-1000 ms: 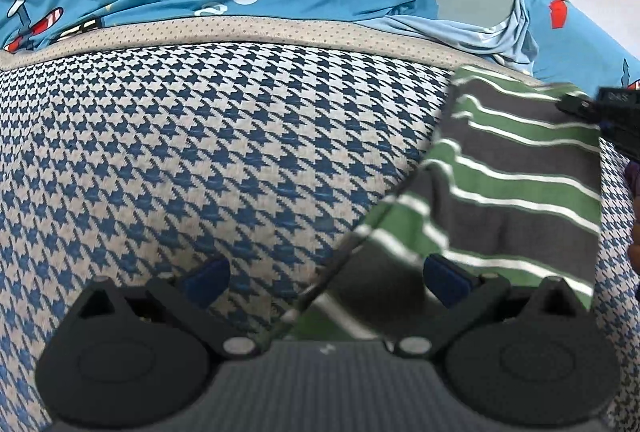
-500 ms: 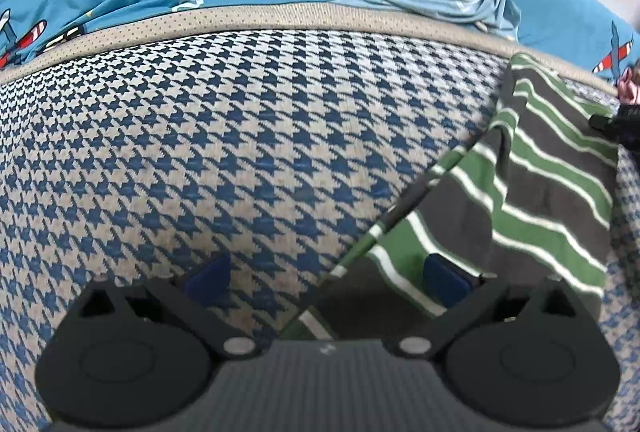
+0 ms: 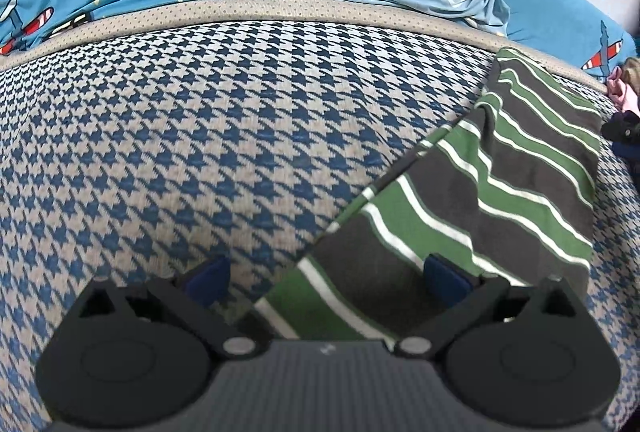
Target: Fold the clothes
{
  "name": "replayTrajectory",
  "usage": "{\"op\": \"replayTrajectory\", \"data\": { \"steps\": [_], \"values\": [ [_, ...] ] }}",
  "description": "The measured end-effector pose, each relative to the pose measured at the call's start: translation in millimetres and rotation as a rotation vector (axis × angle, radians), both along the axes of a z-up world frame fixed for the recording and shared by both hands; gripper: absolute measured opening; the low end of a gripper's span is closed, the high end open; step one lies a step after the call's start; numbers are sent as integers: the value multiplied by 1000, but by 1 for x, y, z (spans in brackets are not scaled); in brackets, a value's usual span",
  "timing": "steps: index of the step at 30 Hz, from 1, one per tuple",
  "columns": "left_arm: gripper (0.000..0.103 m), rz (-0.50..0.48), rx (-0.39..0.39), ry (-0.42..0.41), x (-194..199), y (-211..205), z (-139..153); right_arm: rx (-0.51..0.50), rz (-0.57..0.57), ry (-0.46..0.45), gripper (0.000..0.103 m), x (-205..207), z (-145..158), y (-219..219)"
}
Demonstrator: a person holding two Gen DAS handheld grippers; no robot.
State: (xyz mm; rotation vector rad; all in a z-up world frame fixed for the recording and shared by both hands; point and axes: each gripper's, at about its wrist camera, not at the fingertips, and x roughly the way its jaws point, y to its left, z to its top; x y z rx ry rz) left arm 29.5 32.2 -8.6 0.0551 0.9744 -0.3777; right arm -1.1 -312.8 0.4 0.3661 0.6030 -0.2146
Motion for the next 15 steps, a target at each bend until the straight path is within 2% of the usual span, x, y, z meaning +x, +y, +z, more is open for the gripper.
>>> {"op": "replayTrajectory", "data": {
  "steps": [15],
  "values": [
    [103,27,6,-12,-36,27,11,29,266,55,37,-59,-20,85]
  ]
}}
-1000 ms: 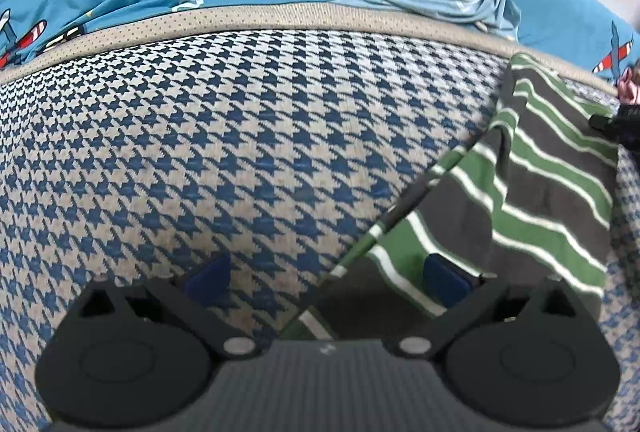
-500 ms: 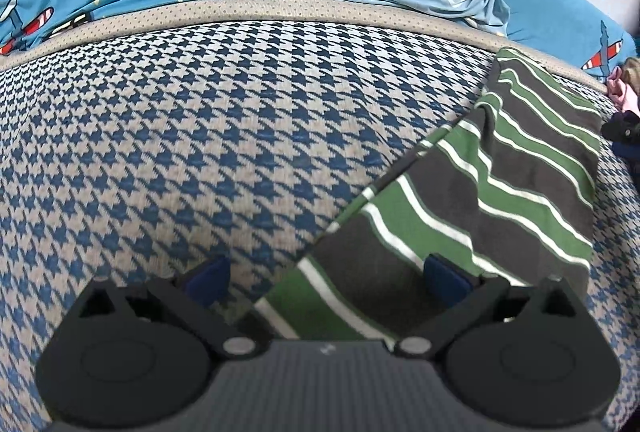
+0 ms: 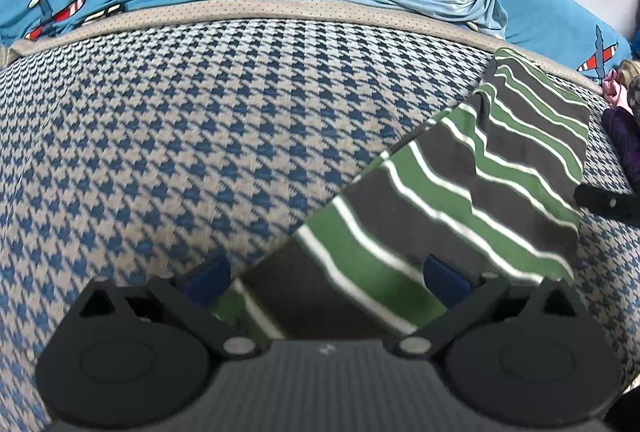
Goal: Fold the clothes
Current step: 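Open the right tool and smooth the folded strip flat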
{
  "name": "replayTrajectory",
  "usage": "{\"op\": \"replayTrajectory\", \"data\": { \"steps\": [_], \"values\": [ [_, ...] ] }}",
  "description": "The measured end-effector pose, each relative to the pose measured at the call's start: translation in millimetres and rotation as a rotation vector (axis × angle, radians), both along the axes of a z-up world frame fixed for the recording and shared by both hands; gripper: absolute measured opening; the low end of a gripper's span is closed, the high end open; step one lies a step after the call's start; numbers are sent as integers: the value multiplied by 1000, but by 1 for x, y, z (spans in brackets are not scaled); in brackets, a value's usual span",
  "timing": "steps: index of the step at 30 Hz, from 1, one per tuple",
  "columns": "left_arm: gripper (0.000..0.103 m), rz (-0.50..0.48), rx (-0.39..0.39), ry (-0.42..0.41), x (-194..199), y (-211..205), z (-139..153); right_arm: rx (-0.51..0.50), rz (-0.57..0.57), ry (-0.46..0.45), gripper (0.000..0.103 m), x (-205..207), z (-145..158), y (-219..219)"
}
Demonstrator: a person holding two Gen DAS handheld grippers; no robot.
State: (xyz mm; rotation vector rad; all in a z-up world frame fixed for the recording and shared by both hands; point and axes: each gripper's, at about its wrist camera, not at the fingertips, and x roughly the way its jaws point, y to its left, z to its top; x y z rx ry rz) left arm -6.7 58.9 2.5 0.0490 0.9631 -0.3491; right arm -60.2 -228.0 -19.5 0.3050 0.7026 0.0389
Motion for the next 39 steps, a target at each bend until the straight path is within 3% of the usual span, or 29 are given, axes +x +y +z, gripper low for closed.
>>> {"op": "replayTrajectory", "data": {
  "steps": [22,24,30,39],
  "values": [
    [103,4,26,8,-41,3,-5,-8,140,29,39,-49,-8,47],
    [103,3,27,6,-43,3,-5,5,149,38,43,-54,-9,50],
    [103,4,15,6,-47,4,-2,42,188,60,44,-73,-13,58],
    [103,25,-50,18,-56,20,1,205,218,115,44,-92,-26,64]
  ]
}}
